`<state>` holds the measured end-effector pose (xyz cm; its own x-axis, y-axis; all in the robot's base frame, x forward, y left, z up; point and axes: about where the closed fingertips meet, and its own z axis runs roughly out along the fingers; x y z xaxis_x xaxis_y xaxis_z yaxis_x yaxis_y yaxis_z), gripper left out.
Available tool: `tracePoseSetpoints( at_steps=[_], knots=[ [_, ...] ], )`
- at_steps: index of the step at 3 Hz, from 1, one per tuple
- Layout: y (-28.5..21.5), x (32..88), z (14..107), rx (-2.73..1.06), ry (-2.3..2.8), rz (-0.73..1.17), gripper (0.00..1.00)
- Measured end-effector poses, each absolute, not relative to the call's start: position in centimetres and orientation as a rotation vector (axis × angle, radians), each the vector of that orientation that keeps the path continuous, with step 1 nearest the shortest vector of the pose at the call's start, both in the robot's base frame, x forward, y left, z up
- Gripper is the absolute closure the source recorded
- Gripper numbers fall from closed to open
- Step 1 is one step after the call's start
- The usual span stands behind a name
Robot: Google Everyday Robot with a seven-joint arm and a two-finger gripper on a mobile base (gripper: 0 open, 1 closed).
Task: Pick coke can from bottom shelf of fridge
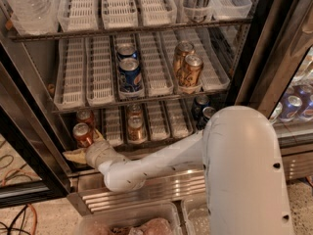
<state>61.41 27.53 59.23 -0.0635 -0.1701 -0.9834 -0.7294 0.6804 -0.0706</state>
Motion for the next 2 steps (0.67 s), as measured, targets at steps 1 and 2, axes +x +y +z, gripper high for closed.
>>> tracePoseSetpoints(
  at_steps=[1, 2],
  knots=[
    [27.50, 61.45, 59.25, -0.754, 1.600, 0.535, 0.64],
    [27.36, 61.53, 59.26, -0.752, 1.601, 0.530, 0.88]
  ],
)
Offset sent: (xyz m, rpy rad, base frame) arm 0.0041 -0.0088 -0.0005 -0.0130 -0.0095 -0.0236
